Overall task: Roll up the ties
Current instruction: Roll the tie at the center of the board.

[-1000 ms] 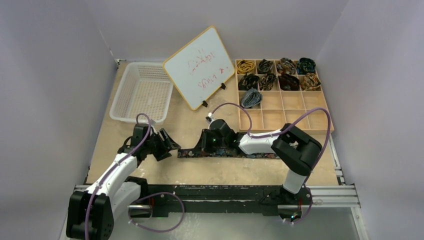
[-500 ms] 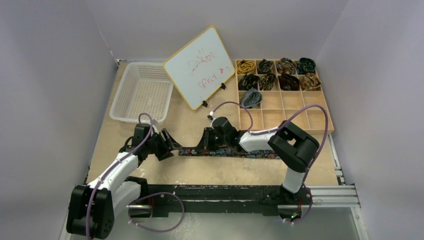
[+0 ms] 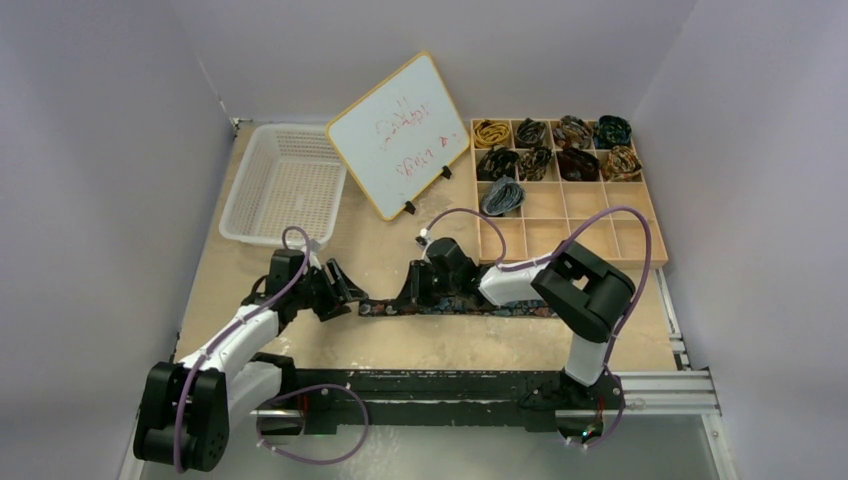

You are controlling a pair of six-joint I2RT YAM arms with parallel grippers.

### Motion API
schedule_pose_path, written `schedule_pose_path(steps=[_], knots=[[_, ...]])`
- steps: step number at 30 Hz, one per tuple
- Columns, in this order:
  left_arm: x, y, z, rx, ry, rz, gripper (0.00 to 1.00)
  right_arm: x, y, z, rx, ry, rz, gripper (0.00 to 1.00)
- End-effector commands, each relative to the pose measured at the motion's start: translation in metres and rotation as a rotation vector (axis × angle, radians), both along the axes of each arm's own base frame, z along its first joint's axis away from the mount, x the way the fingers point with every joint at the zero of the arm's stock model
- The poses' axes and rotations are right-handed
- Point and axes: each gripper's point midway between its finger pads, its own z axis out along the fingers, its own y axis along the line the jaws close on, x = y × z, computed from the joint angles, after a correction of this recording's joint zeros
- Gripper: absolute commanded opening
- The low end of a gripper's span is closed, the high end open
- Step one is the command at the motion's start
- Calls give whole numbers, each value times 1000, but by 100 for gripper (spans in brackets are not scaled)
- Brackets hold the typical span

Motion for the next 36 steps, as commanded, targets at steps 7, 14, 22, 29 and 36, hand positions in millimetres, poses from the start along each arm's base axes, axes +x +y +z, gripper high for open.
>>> schedule_pose_path(steps=[7,14,22,29,36], knots=[[2,-4,3,-15,-58,-54,59,8,11,36,66,-69,42,18],[0,-5,1,-23,-50,-58,59,13,10,33,34,-63,37,18],[1,-6,-1,-22,-59,-71,59,7,5,6,-10,-10,37,18],[0,-10,-2,-45,-75,-101,58,7,0,-12,-20,17,26,19],[-5,-10,-9,-47,-64,-113,56,1,-9,-27,-44,52,18,19]])
